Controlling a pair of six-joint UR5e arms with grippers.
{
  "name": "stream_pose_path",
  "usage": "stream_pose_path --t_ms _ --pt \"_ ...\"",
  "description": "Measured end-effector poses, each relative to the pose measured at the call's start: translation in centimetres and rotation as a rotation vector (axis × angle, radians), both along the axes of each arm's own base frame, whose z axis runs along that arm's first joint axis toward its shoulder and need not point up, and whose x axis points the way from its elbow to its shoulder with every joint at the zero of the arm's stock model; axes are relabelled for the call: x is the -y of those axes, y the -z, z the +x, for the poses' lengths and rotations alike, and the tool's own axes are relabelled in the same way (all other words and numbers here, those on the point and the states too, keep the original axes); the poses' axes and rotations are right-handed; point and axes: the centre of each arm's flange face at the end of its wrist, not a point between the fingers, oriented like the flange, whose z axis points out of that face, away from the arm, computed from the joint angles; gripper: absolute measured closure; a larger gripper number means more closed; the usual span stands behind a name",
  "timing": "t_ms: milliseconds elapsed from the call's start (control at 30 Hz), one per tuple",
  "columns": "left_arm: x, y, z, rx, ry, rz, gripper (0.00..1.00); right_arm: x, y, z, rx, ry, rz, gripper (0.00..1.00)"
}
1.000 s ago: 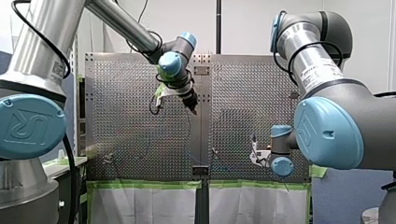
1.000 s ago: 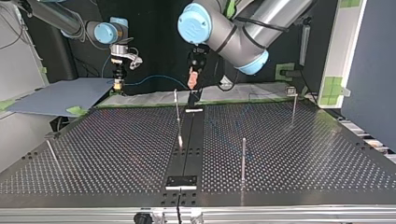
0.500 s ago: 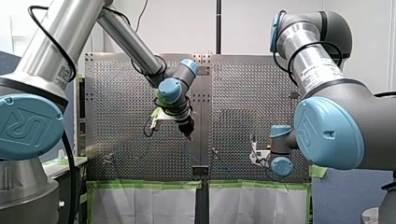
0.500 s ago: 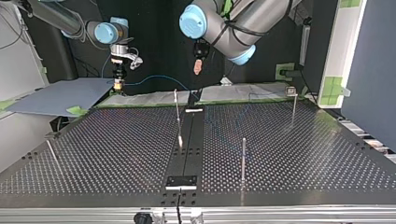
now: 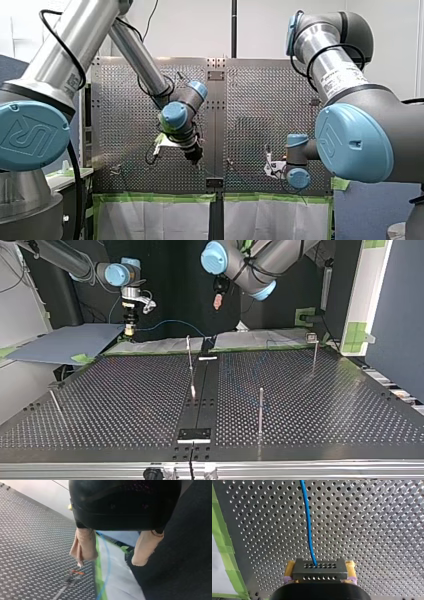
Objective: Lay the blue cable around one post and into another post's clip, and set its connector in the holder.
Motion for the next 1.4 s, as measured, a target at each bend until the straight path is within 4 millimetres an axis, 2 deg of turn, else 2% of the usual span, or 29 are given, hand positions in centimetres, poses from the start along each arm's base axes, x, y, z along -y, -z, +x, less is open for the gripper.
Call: stream_pose_path --t_ms 300,533,700,800,1133,1400 --pt "-1.1 4.6 -2.2 -0.07 0.014 0.005 0.0 -0.6 0.0 0.6 -0.033 -0.004 0.005 1.0" --pt "-2.6 8.2 -4.3 -0.12 0.017 0.032 0.0 -1.0 -0.4 1.2 -0.04 -0.018 0.011 1.0" --pt "-3.1 9.4 -5.3 -0.132 0.017 0.011 0.0 -1.2 -0.7 1.5 -0.041 -0.027 0.012 1.0" --pt "-2.4 9.3 -4.8 -0.113 0.018 -0.024 0.0 -1.3 -0.9 1.7 -0.041 -0.034 0.011 1.0" --pt "1.0 7.9 -1.1 0.016 0.005 -0.139 0.0 -1.6 -2.5 2.1 -0.041 -0.046 0.012 1.0" --pt "3.2 9.1 1.1 0.075 -0.009 -0.191 0.0 -2.5 -4.9 1.8 -0.037 -0.048 0.009 1.0"
